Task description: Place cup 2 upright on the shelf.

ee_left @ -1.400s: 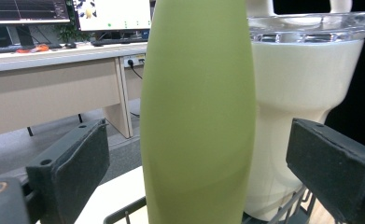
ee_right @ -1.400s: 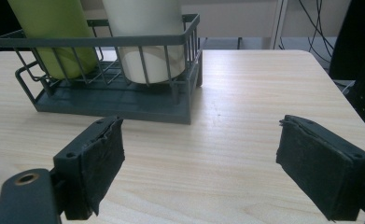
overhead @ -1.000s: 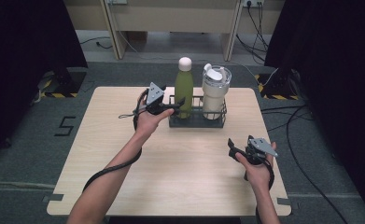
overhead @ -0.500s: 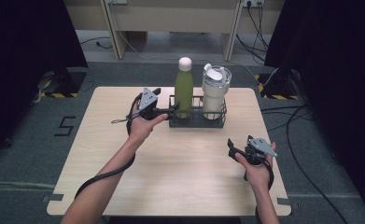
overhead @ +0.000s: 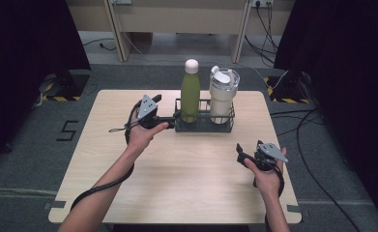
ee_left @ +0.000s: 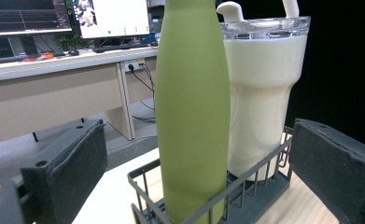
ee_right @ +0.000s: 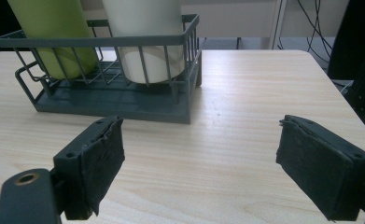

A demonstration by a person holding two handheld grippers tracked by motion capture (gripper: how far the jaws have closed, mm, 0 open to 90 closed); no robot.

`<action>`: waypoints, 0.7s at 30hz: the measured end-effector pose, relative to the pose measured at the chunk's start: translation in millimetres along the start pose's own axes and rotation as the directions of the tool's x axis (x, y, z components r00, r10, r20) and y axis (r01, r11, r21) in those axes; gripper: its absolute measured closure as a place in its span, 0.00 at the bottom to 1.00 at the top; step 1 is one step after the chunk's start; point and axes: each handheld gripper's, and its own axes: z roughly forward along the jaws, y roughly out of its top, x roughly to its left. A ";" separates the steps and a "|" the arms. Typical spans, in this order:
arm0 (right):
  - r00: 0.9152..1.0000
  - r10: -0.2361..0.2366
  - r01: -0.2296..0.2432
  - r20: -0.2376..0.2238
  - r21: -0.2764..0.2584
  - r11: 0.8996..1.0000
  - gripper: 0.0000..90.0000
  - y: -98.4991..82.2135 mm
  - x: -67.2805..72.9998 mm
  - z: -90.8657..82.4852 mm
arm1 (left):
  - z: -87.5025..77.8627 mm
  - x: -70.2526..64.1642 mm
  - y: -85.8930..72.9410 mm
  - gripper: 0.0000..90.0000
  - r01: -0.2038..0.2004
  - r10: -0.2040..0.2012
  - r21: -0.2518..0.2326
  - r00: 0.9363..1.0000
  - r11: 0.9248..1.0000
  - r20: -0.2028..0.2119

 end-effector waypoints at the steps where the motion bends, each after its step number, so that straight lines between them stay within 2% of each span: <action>1: 1.000 -0.002 0.002 0.000 -0.002 1.000 0.16 0.0 -0.2 0.1 | -2.1 0.4 -0.7 0.04 -0.001 0.001 0.002 1.000 1.000 -0.001; 8: 1.000 -0.002 0.002 0.000 -0.001 1.000 0.16 0.1 0.5 -0.3 | -17.2 3.2 -3.4 0.04 -0.011 0.011 0.002 1.000 1.000 -0.007; 21: 1.000 -0.001 0.001 0.001 -0.001 1.000 0.16 -0.3 0.5 -0.4 | -46.7 6.8 -14.2 0.04 -0.003 0.004 0.004 1.000 1.000 -0.016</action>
